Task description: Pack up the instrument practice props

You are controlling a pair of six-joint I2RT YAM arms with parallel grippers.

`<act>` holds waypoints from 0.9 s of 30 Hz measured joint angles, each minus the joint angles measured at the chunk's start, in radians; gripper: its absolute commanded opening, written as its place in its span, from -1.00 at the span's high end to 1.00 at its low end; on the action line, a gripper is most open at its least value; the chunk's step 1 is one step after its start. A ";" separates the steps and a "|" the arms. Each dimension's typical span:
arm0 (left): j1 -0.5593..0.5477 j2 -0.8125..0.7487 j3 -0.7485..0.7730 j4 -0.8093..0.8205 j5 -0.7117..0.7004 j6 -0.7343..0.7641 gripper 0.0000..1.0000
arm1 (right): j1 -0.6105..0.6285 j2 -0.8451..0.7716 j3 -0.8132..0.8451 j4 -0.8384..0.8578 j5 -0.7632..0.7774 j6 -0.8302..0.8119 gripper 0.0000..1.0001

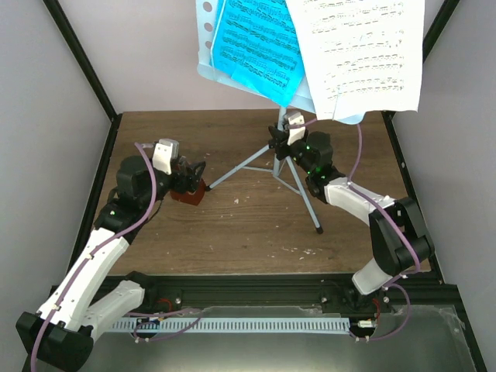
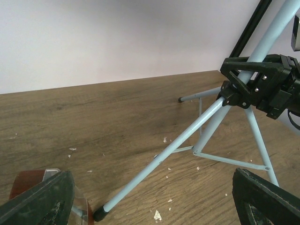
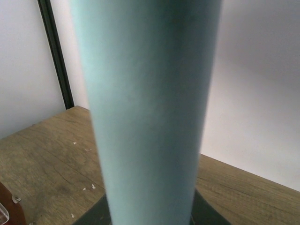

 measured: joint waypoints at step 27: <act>0.000 0.006 -0.002 0.006 0.000 0.000 -0.86 | 0.298 -0.076 0.025 -0.204 0.374 0.271 -0.53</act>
